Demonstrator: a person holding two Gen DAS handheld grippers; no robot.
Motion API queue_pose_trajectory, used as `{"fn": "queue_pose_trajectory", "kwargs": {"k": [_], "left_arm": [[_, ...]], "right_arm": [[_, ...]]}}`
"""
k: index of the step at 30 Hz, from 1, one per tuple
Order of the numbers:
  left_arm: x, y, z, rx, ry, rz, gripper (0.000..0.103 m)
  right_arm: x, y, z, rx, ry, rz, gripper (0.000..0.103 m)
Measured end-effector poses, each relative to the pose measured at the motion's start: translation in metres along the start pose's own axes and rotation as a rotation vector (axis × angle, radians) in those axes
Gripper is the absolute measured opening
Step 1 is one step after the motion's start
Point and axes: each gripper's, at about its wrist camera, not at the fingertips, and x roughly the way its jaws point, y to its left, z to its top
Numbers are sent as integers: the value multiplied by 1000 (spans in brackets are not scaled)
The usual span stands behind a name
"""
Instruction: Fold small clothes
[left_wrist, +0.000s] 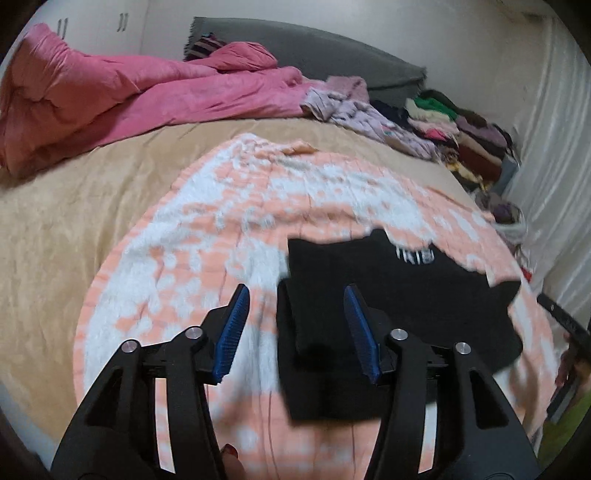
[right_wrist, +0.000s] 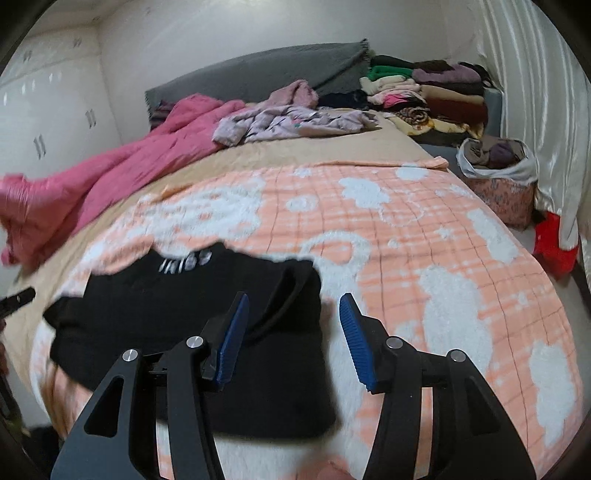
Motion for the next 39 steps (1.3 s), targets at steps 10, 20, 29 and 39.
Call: {"fn": "queue_pose_trajectory", "kwargs": {"k": [10, 20, 29, 39], "left_arm": [[31, -59, -60, 275, 91, 46, 12], [66, -74, -32, 270, 79, 75, 12], [92, -59, 18, 197, 84, 85, 12], [83, -9, 92, 15, 37, 112, 48]], "right_arm": [[24, 38, -50, -137, 116, 14, 28], [71, 49, -39, -175, 155, 5, 28], [103, 48, 15, -120, 148, 56, 28], [113, 41, 71, -69, 93, -3, 28]]}}
